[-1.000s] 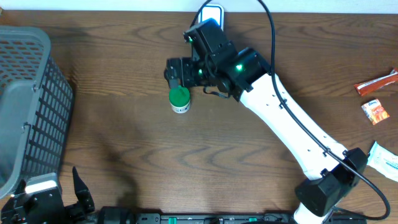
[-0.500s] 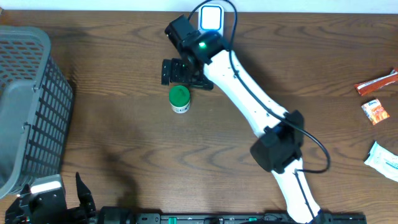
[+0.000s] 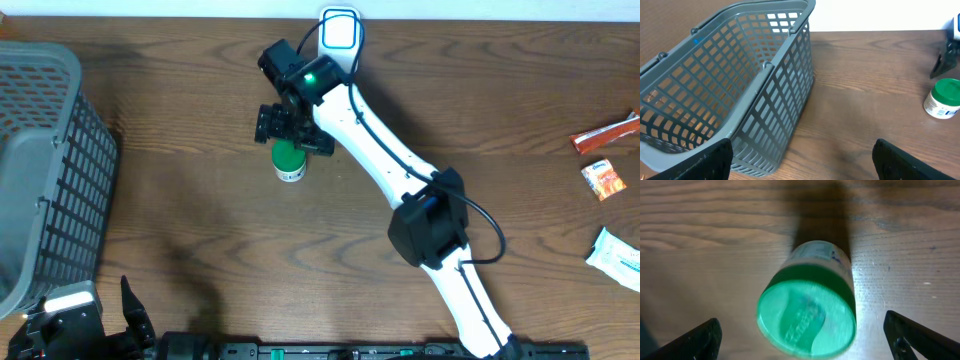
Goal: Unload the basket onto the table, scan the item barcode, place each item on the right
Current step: 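Reach the right gripper to the green-lidded jar and grasp it, then lift the jar with the right gripper toward the white scanner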
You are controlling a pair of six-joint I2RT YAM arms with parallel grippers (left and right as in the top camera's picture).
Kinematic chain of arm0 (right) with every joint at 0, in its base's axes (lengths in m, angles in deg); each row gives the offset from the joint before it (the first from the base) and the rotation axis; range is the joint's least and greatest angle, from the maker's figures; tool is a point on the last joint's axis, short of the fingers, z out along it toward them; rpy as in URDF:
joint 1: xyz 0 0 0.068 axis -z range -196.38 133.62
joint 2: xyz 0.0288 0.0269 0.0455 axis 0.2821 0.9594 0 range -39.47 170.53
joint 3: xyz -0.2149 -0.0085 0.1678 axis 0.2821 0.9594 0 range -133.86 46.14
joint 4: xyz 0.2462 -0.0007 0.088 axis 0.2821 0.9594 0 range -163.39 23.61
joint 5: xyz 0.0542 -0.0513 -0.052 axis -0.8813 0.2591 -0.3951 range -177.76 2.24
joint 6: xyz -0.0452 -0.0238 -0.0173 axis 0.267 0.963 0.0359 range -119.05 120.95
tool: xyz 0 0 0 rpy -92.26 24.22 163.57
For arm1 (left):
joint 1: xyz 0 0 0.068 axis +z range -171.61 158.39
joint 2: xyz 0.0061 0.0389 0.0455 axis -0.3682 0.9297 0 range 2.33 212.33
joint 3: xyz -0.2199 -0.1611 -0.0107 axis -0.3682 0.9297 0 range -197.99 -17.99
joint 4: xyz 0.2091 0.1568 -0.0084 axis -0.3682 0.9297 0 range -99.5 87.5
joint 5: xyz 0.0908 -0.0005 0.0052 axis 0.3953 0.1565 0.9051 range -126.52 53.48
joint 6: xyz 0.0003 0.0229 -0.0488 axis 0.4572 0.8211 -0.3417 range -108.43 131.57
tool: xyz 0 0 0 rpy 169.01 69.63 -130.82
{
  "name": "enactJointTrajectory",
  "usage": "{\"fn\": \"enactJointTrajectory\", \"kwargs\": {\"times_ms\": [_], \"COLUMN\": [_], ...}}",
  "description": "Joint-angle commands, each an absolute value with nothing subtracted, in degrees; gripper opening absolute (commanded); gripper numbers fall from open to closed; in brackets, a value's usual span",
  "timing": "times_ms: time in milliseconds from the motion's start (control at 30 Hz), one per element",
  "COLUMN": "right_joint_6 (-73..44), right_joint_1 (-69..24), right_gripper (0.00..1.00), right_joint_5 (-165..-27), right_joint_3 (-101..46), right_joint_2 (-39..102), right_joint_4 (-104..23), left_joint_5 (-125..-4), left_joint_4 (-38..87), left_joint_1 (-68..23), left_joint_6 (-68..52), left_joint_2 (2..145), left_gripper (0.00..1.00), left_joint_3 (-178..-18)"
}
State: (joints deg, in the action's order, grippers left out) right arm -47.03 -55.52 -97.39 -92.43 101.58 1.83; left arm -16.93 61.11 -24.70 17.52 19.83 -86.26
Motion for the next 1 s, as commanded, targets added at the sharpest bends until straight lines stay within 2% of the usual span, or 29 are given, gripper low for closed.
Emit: {"fn": "enactJointTrajectory", "kwargs": {"times_ms": [0,367,433,567,700,767,967], "right_joint_6": [-48.35,-47.17,-47.19,-47.19,-46.73,-45.74,-41.99], "right_joint_1": [-55.93,-58.05,-58.19,-58.23,-58.21,-58.14,-57.31], "right_gripper": [0.99,0.98,0.93,0.72,0.67,0.61,0.57], "right_joint_5": [-97.52,-97.21,-97.19,-96.12,-93.85,-93.52,-98.22], "right_joint_3": [-93.23,-93.15,-93.15,-93.15,-93.15,-93.15,-94.42], "right_joint_2": [104.77,109.19,109.49,109.73,109.73,109.73,109.45], "right_joint_4": [1.83,0.95,0.87,1.06,2.37,3.62,6.51], "left_joint_5": [-17.06,-17.03,-17.03,-17.03,-17.03,-17.03,-17.03], "left_joint_4": [61.27,61.90,62.38,62.53,62.55,62.55,62.58], "left_joint_1": [-24.41,-24.41,-24.41,-24.41,-24.41,-24.41,-24.41], "left_joint_6": [16.80,16.80,16.80,16.80,16.80,16.80,16.80], "left_joint_2": [19.52,19.52,19.52,19.52,19.52,19.52,19.52], "left_gripper": [0.89,0.89,0.89,0.89,0.89,0.89,0.89], "left_joint_3": [-86.46,-86.46,-86.46,-86.46,-86.46,-86.46,-86.46]}}
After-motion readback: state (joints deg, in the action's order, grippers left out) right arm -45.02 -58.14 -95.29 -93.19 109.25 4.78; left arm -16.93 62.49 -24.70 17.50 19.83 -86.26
